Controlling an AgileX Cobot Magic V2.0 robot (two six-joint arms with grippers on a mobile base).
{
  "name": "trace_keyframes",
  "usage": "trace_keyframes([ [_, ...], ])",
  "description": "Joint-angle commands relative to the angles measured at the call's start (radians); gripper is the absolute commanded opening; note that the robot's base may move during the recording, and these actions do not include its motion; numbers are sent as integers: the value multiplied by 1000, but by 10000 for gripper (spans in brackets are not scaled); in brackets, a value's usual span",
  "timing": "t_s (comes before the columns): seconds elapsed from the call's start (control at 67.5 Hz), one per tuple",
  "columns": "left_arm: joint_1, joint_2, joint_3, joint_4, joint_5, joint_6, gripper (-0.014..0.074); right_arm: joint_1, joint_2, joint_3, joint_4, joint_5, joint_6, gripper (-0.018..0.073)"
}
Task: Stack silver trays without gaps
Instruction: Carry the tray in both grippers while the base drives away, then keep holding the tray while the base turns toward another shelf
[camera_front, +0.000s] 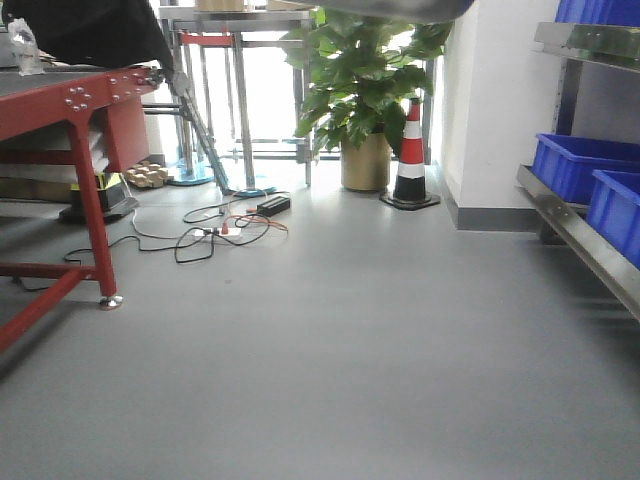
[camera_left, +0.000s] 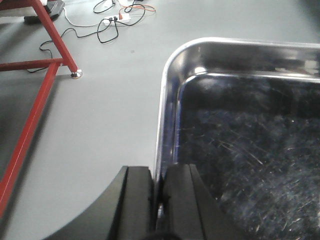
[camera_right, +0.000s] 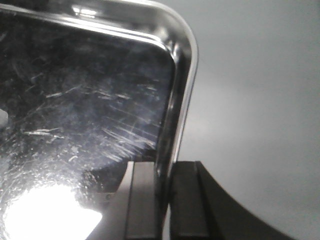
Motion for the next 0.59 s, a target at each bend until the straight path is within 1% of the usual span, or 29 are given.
trace_keyframes([
  [0.0, -17, 8, -6, -25, -117, -4, -17, 17, 5, -13, -9, -643, -16, -15],
  [0.578, -17, 8, -6, -25, -119, -4, -17, 17, 5, -13, -9, -656, -16, -15],
])
